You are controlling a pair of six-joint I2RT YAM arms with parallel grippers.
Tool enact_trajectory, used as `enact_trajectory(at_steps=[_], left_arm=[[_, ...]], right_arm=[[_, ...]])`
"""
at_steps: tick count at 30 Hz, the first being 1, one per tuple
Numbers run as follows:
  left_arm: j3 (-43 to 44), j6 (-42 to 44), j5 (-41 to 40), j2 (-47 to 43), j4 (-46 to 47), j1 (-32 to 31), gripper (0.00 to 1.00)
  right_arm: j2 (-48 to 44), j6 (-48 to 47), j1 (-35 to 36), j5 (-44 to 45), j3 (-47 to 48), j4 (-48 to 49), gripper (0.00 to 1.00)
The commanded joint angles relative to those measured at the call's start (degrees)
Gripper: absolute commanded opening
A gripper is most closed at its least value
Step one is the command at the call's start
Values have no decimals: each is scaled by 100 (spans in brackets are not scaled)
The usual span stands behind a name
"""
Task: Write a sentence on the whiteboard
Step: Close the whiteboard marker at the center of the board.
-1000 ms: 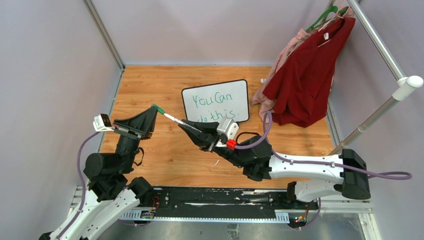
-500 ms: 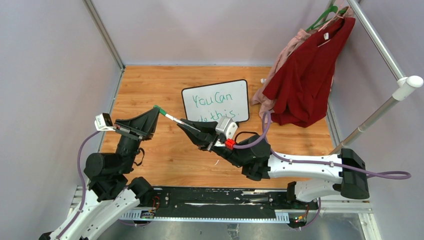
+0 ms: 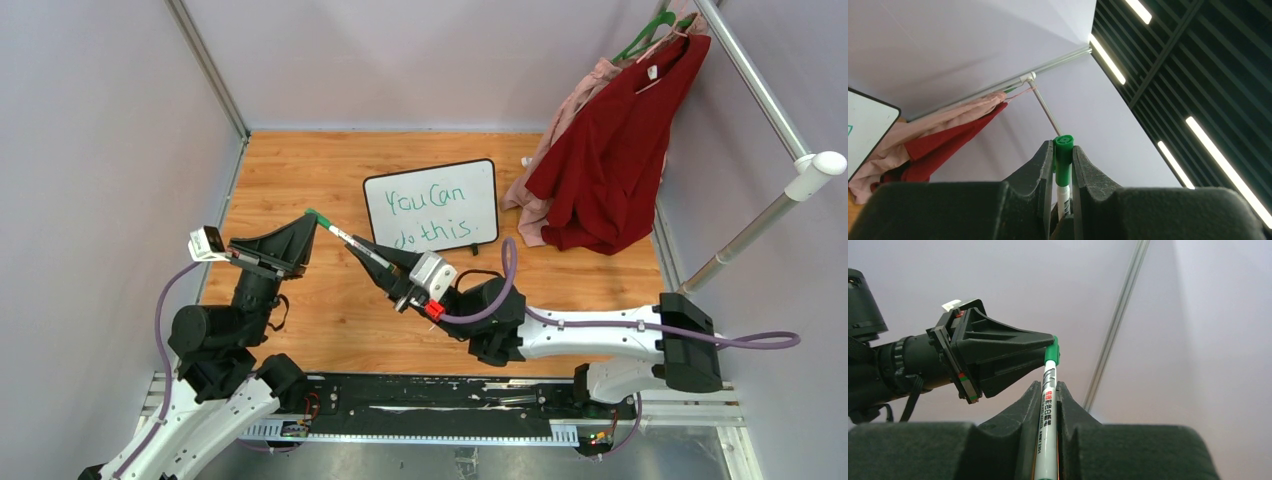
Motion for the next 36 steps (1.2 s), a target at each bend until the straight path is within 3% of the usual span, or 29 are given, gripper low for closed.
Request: enact_trajectory(at_steps=[1, 9, 36], left_arm=[[-81, -33, 113, 1, 55, 0, 0], [78, 5, 238, 179, 58, 4, 0], [203, -87, 1533, 737, 36, -9, 0]], right_arm=[[251, -1003, 200, 409, 183, 778, 0], [572, -1891, 333, 450, 282, 1166, 0], [1043, -2314, 332, 382, 672, 1378, 0]])
